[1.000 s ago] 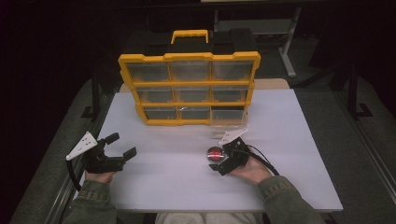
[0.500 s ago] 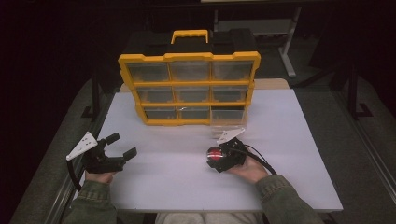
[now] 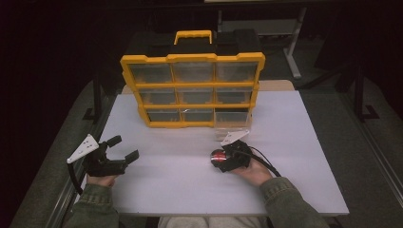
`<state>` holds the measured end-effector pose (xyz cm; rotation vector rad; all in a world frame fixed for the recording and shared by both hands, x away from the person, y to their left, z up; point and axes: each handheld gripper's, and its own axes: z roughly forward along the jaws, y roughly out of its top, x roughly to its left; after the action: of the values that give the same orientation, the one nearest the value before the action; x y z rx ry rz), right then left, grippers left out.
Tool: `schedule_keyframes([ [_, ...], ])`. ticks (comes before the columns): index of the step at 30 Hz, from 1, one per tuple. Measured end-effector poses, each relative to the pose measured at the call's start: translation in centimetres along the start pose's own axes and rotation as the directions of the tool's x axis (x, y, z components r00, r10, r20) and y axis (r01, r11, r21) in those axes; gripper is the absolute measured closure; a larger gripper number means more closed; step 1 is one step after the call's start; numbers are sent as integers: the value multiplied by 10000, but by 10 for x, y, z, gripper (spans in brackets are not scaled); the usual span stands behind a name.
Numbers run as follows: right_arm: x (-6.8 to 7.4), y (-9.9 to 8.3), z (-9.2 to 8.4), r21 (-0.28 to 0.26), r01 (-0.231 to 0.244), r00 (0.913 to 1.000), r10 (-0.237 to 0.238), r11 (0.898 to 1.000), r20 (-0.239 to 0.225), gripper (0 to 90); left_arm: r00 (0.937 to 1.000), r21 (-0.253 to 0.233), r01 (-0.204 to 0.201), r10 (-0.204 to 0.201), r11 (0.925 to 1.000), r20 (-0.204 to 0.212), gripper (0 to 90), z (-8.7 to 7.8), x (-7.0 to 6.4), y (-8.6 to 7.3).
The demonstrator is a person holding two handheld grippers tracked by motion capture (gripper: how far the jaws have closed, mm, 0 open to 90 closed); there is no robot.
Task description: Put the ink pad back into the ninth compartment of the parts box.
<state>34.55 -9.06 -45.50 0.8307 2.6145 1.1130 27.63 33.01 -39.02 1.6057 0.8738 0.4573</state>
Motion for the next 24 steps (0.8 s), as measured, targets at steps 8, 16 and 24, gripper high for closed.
schedule_keyframes([
  [8, 1, 0, -1, -3, 27, 10000, -27, 10000, -53, 286, 10000, 2, -7, 7, 10000, 8, 0, 0, 0, 0],
  [16, 1, 3, -5, -194, -188, 9996, 183, 9996, -229, 287, 10000, 10, -21, 21, 10000, -23, 0, 0, 0, 0],
  [24, 3, 6, -11, -353, -193, 9993, 181, 9992, -337, 287, 10000, -41, -22, 22, 10000, -50, 0, -1, 0, 0],
])
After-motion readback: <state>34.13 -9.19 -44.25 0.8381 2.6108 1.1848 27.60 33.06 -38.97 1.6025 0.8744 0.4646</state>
